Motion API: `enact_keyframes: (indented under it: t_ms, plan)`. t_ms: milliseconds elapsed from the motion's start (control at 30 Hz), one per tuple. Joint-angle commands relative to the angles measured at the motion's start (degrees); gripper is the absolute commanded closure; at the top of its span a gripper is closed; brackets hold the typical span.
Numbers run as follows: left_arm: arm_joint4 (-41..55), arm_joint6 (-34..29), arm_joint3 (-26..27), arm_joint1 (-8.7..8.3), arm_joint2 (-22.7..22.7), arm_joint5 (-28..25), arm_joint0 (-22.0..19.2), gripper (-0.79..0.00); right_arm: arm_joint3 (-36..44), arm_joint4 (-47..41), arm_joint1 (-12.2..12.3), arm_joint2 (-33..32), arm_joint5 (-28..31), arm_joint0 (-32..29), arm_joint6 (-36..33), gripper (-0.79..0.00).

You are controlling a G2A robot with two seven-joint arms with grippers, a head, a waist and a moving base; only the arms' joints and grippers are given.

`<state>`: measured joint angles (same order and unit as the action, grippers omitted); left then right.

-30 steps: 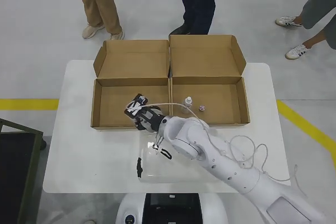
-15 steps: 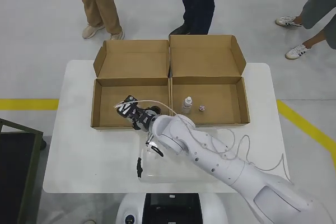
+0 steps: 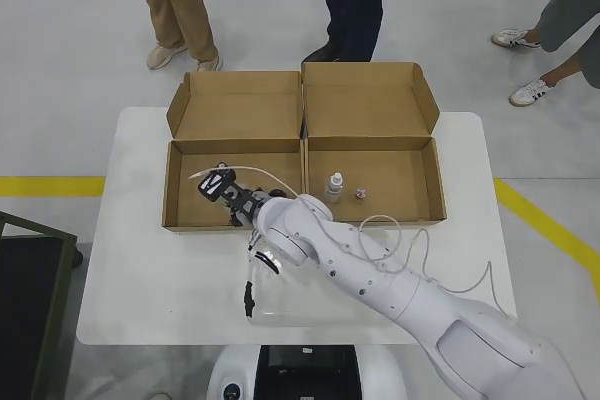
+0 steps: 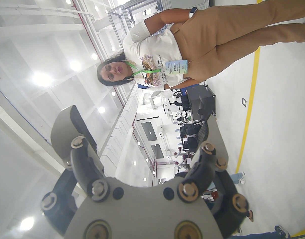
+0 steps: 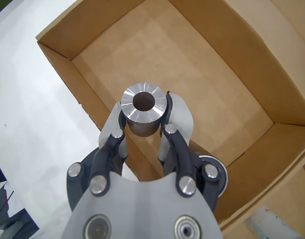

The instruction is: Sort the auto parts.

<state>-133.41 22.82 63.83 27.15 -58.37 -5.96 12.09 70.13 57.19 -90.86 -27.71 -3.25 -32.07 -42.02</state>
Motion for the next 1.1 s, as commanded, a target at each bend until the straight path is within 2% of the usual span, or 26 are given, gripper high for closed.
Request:
enact_keyframes:
  t_ms: [0,200,433,567,633,733,900,1000,1067]
  plan:
    - [0.0,0.0,0.0,0.00,0.0,0.0,0.0,-0.785,-1.1,-0.2,-0.6,-0.1,0.0,0.5,-0.4,0.000]
    - [0.0,0.0,0.0,0.00,0.0,0.0,0.0,-0.785,-3.7,-0.5,-2.0,-0.3,0.1,1.4,-2.3,-0.006]
    - [0.0,0.0,0.0,0.00,0.0,0.0,0.0,-0.785,-6.0,0.0,-3.2,-0.6,0.9,1.5,-3.2,-0.148]
    - [0.0,0.0,0.0,0.00,0.0,0.0,0.0,-0.785,-6.9,0.4,-3.7,-1.0,1.3,1.5,-3.4,-0.179]
    - [0.0,0.0,0.0,0.00,0.0,0.0,0.0,-0.785,-7.4,0.7,-3.9,-1.2,1.6,1.4,-3.7,-0.240]
    - [0.0,0.0,0.0,0.00,0.0,0.0,0.0,-0.785,-7.8,1.2,-4.2,-1.5,1.9,1.3,-4.0,-0.262]
    - [0.0,0.0,0.0,0.00,0.0,0.0,0.0,-0.785,-8.2,2.0,-4.6,-1.9,2.5,1.0,-4.4,-0.360]
    - [0.0,0.0,0.0,0.00,0.0,0.0,0.0,-0.785,-7.8,2.1,-4.8,-2.5,3.0,0.6,-4.1,-0.388]
    - [0.0,0.0,0.0,0.00,0.0,0.0,0.0,-0.785,-6.9,2.4,-4.8,-2.9,3.8,0.4,-3.7,-0.453]
